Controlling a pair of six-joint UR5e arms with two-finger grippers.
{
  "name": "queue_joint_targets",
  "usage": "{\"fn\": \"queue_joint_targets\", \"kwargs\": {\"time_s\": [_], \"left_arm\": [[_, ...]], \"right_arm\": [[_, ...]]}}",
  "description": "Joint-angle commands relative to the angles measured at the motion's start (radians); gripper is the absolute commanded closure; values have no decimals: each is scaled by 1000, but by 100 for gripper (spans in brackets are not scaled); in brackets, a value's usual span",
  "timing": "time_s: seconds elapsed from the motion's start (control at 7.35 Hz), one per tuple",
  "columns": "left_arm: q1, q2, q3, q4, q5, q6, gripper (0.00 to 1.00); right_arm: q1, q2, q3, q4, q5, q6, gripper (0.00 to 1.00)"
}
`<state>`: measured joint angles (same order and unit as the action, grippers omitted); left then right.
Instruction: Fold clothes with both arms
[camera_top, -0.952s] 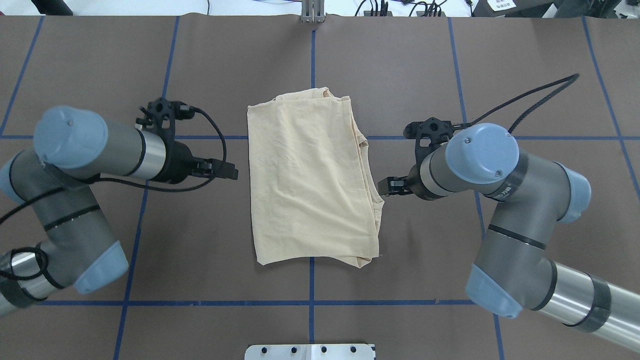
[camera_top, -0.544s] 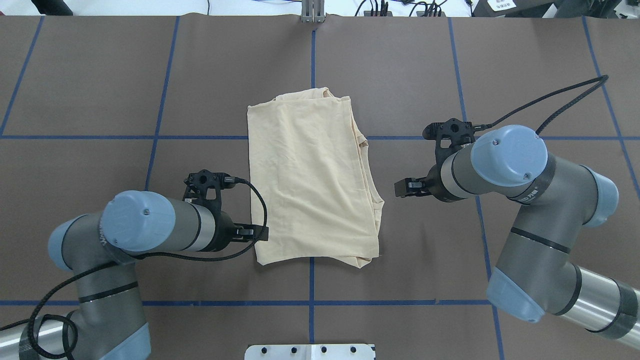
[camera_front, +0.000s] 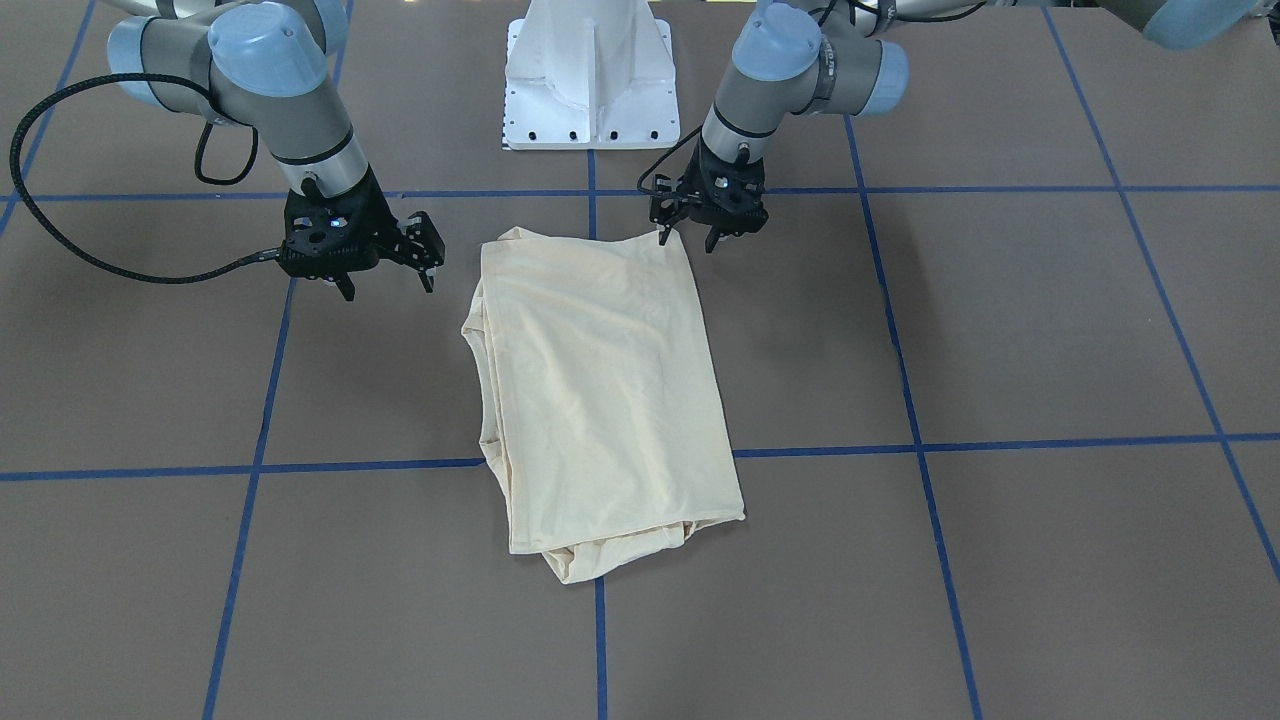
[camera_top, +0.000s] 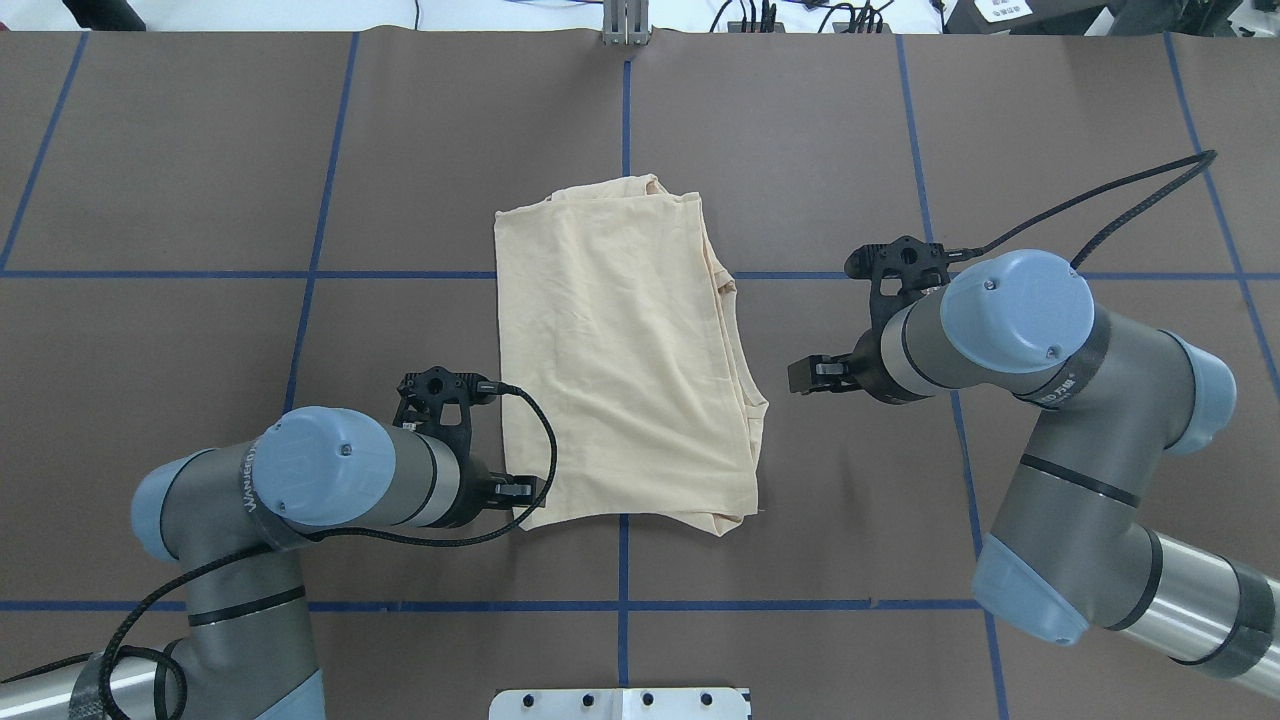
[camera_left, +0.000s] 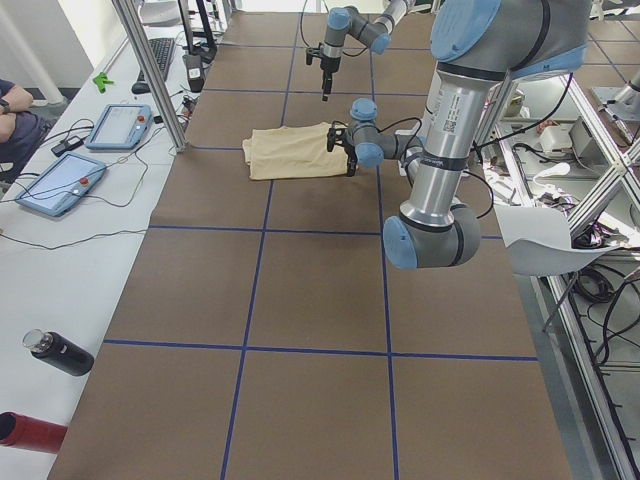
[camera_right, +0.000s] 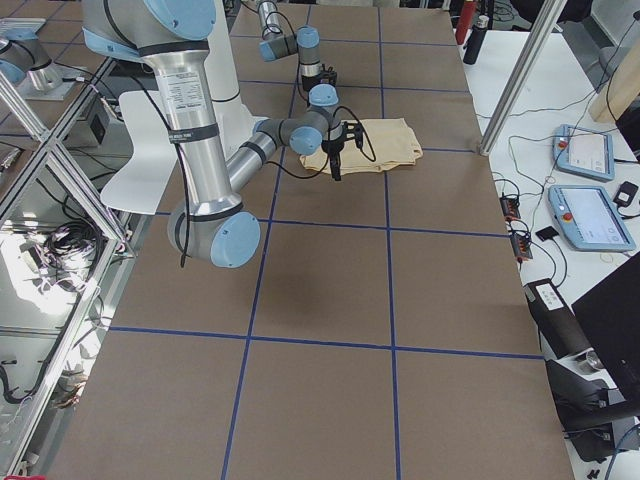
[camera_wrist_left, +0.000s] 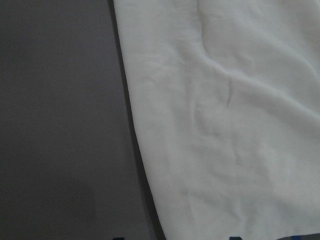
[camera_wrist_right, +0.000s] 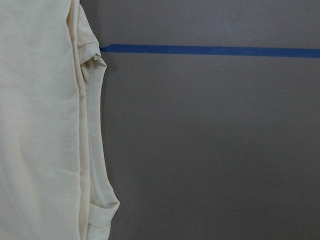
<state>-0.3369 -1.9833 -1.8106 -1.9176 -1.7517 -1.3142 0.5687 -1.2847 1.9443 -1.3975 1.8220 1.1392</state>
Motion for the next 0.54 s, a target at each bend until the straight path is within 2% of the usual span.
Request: {"fn": "queue_joint_targets", "kwargs": {"time_s": [0.0,0.14,0.41], "left_arm": [[2,-23,20,20,0,0,38],[4,-25,27,20,0,0,43],[4,-31,28,20,-3,0,43]], "right_arm": [[-1,1,-1,0,0,1,0],[0,1,-2,0,0,1,0],[-1,-1,-2,0,0,1,0]]}}
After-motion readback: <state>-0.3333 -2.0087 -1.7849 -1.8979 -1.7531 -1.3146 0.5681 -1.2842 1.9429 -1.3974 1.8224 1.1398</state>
